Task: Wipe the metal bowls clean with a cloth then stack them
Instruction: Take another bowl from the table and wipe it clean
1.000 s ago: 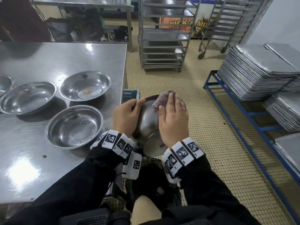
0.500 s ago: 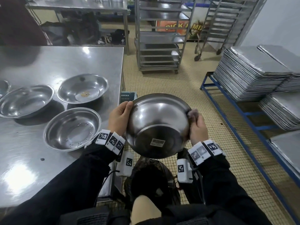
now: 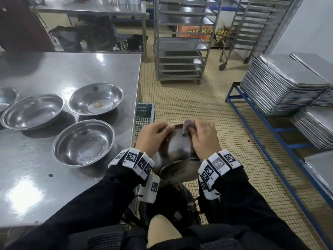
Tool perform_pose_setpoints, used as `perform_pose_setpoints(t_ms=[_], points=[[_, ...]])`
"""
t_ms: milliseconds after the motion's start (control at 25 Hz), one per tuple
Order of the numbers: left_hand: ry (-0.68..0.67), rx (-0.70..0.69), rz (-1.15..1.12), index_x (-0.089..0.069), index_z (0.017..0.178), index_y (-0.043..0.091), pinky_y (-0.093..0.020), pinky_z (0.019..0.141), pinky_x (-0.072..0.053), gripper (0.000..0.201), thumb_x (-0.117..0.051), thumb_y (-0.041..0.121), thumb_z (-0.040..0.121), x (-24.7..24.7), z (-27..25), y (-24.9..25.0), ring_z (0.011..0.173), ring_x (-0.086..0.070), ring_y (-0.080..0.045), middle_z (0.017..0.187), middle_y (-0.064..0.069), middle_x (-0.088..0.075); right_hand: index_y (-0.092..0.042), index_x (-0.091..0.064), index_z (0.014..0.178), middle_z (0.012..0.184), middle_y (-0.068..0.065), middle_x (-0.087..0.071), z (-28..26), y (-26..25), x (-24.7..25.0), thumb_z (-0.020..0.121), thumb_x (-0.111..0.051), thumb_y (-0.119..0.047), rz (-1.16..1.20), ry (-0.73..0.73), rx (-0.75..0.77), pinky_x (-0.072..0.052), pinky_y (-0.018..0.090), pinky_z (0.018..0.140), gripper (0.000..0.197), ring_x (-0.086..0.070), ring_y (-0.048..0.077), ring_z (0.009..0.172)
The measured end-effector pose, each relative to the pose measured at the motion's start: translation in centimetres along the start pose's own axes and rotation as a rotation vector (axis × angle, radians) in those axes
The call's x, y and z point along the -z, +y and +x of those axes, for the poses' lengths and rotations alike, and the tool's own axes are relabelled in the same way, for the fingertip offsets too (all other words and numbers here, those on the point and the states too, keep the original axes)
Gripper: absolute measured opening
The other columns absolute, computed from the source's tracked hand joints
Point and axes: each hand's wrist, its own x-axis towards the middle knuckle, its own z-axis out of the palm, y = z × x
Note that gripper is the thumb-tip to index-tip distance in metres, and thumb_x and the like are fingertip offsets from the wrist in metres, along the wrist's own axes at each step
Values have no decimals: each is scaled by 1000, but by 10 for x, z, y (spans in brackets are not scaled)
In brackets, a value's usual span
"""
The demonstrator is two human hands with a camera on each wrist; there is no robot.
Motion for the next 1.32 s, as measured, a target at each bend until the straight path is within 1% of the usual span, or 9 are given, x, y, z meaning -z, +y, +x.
perform_pose_setpoints(t_ms=[120, 280, 400, 480, 680, 840, 960, 1080, 1320], points=[[59, 77, -24, -68, 85, 15, -40, 72, -50, 34, -53, 44, 94, -3, -2, -13, 73, -60, -19, 75, -2, -67, -4, -51, 124, 125, 12, -48, -5, -8, -3, 96, -46, -14, 203, 143, -48, -44, 32, 95, 30, -46, 19, 112], [151, 155, -178, -69, 84, 18, -38, 68, -46, 29, -52, 39, 96, 0, -1, -19, 70, -59, -20, 73, -2, -67, -11, -43, 138, 127, 10, -42, -26, -15, 2, 94, -52, -15, 337, 311, -73, -40, 10, 87, 45, -44, 9, 106], [207, 158, -210, -67, 78, 16, -44, 67, -48, 35, -52, 41, 96, 2, 4, -20, 65, -58, -23, 68, -5, -65, -20, -44, 132, 131, -3, -45, -45, -33, -7, 94, -50, -26, 327, 270, 86, -45, 35, 99, 39, -45, 16, 121], [237, 123, -164, -66, 76, 10, -46, 64, -48, 44, -49, 47, 95, 5, 7, -19, 64, -58, -27, 65, -9, -64, -22, -48, 132, 139, -2, -44, -46, -43, -16, 96, -40, -33, 137, 233, 155, -32, 42, 111, 38, -34, 20, 134], [271, 88, -146, -63, 70, 4, -36, 54, -36, 50, -49, 43, 97, 13, 11, -15, 54, -45, -17, 59, -14, -58, -22, -44, 136, 135, 1, -46, -3, -33, -8, 98, -24, -46, 199, 160, -158, -35, 33, 104, 50, -42, 17, 123], [379, 153, -202, -45, 53, 16, -31, 53, -27, 50, -50, 39, 98, 19, 10, -18, 48, -33, -7, 46, 7, -41, -22, -52, 128, 111, -3, -58, -2, -1, 6, 101, -32, -37, 592, 31, -578, -39, 27, 84, 37, -55, 19, 110], [413, 166, -136, -49, 59, 12, -33, 54, -30, 50, -47, 43, 98, 21, 12, -14, 52, -37, -14, 51, 0, -45, -24, -43, 136, 126, -6, -54, -18, -20, 1, 99, -41, -29, 545, 114, -410, -42, 27, 93, 38, -51, 14, 118], [391, 135, -108, -60, 68, 6, -33, 55, -35, 51, -46, 45, 97, 19, 14, -3, 53, -43, -17, 56, -6, -55, -21, -35, 143, 149, 1, -34, -21, -54, -13, 96, -38, -37, 295, 215, -56, -24, 35, 112, 49, -28, 20, 139], [346, 124, -116, -58, 64, 3, -44, 56, -41, 66, -49, 63, 87, 12, 13, 1, 55, -48, -28, 57, -15, -56, -19, -22, 149, 155, 1, -23, 20, -31, -5, 98, -25, -49, 231, 67, -306, -13, 41, 118, 59, -17, 21, 143]])
